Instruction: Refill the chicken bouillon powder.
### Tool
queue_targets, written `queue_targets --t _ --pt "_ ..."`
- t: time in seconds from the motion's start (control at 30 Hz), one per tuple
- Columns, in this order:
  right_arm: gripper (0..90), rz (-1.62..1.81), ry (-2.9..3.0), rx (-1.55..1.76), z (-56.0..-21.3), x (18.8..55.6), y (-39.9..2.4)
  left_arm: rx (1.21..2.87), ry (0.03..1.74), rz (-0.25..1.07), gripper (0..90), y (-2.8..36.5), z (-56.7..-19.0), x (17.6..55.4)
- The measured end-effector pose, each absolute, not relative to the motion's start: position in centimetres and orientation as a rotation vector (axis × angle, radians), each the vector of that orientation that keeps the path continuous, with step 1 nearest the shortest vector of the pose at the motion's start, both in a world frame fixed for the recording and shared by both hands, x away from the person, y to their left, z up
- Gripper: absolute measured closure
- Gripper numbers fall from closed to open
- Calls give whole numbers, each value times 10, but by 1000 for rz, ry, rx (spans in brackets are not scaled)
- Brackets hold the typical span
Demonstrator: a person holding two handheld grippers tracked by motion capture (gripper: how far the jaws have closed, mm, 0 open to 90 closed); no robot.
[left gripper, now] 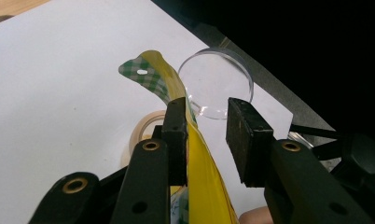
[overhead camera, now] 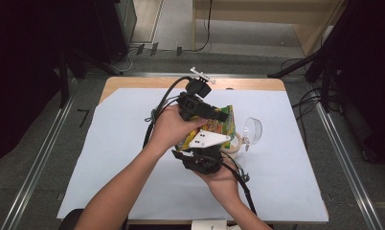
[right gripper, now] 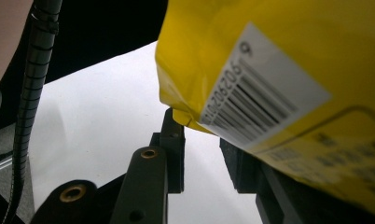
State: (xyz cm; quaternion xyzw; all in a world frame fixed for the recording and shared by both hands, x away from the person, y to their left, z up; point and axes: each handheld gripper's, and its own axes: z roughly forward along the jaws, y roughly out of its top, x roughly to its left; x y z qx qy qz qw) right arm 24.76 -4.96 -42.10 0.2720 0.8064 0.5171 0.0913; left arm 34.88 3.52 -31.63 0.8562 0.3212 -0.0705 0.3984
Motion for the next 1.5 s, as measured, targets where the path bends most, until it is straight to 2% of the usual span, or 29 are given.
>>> queue_targets --t 0.5,0.7,1.5 --pt "724 1536 2398 795 -417 246 -50 2173 796 -148 694 35 -310 343" --pt "721 1541 2415 809 -414 247 -49 2166 816 -186 691 38 -312 349" --pt "716 1535 2411 821 -422 248 -50 2184 816 -173 693 33 -318 348"
